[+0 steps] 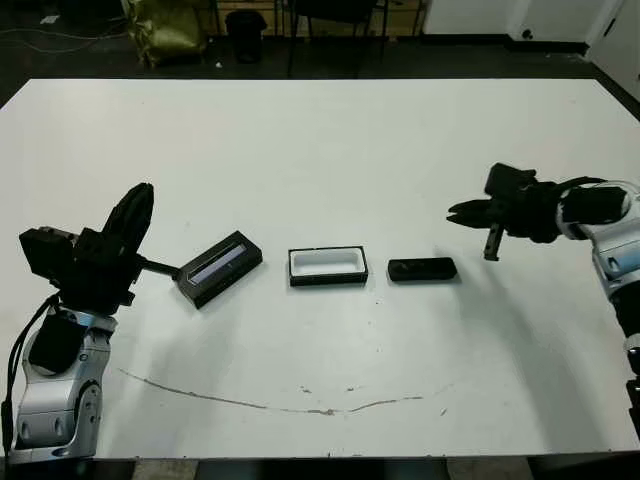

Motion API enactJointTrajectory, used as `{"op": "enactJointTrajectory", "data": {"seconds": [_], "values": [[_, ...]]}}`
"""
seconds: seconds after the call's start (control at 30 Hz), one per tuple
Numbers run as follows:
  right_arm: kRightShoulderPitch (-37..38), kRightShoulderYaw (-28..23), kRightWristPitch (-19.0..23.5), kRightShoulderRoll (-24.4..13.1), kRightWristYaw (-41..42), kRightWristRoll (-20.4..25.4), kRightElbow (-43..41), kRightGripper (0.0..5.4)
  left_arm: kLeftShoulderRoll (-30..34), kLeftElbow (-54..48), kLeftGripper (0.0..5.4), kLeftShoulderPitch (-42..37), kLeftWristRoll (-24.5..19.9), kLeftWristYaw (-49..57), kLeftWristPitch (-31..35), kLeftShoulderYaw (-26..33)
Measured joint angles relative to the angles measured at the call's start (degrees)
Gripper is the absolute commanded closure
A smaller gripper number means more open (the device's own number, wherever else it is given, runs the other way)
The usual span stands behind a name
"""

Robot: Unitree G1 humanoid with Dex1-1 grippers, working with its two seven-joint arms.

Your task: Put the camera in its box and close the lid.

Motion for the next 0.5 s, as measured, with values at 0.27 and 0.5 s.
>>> {"op": "enactJointTrajectory", "data": {"seconds": [0.27, 0.5], "values": [[-0.08, 1.35, -2.37, 0.71, -2.1, -2.33, 1.44, 5.39, 0.0, -0.84, 5.4, 0.29, -0.1, 0.13, 0.9, 0.0], [-0.06, 1.64, -3.57, 1.04, -1.92, -2.31, 2.97, 5.39, 0.0, -1.01, 5.4, 0.4, -0.12, 0.11, 0.92, 0.0]]}}
